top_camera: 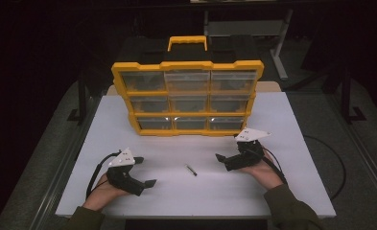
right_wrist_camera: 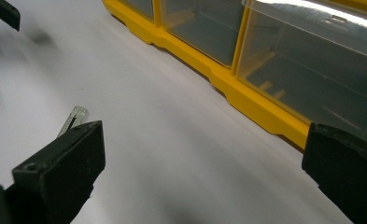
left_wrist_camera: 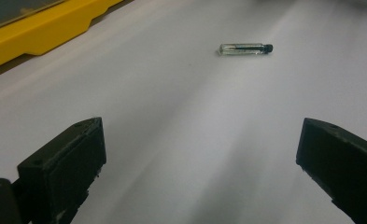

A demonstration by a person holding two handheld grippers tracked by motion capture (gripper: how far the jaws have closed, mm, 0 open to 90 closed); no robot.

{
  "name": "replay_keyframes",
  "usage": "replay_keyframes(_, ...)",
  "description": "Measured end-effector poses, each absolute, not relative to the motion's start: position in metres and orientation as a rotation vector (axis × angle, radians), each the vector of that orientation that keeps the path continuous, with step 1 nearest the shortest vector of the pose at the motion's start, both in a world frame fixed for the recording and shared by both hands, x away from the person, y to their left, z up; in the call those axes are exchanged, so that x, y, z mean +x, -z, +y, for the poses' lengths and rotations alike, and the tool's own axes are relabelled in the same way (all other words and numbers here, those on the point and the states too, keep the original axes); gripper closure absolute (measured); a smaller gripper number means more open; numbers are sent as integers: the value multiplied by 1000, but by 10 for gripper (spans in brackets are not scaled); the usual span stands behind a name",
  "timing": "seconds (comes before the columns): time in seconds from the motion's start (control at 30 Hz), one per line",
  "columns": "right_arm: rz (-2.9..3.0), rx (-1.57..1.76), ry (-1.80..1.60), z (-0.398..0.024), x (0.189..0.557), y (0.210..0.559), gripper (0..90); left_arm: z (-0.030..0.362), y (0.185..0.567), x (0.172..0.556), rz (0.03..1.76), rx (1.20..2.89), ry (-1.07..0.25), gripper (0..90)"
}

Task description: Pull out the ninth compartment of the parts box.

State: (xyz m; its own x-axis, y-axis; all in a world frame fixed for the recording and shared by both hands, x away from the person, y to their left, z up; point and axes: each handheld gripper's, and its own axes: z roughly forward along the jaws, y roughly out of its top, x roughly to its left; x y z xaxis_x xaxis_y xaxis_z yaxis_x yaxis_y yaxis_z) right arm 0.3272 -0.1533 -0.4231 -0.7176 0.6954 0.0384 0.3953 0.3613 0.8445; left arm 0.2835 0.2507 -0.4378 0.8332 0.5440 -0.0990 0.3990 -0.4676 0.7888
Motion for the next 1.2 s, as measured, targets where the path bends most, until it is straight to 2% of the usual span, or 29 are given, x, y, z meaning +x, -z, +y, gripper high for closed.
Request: replay_keyframes(1.2, 2268, 935, -1323, -136, 350, 426, 0, 251, 440, 284, 685, 2117, -206, 0)
